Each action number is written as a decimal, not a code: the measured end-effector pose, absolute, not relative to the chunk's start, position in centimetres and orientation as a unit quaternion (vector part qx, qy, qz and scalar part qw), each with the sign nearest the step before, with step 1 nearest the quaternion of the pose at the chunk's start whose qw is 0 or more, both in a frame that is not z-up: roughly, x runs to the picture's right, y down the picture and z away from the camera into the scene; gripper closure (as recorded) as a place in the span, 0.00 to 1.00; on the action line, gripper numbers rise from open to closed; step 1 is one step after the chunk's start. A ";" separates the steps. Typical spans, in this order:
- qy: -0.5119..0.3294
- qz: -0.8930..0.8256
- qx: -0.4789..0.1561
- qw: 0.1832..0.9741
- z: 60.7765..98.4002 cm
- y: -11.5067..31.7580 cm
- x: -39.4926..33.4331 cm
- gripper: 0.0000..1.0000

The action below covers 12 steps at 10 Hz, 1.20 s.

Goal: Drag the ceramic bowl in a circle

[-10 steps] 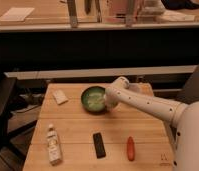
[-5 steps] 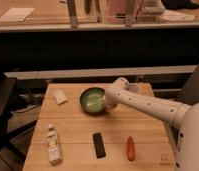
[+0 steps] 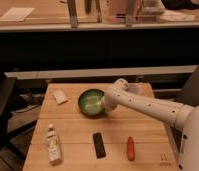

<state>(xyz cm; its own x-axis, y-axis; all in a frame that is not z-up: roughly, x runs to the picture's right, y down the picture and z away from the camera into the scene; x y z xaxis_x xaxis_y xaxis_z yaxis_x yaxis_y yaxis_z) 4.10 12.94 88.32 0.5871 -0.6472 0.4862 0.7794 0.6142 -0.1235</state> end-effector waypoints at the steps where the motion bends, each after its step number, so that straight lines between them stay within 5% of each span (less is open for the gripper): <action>1: -0.203 -0.407 -0.164 0.876 88.1 13.0 4.6 1.00; 12: -0.224 -0.419 -0.154 0.866 86.4 14.1 3.3 1.00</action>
<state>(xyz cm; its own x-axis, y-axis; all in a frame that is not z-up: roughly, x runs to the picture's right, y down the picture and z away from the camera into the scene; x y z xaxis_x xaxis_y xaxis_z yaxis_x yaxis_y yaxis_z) 3.34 14.06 86.38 0.5493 -0.6566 0.5169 0.7947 0.6017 -0.0801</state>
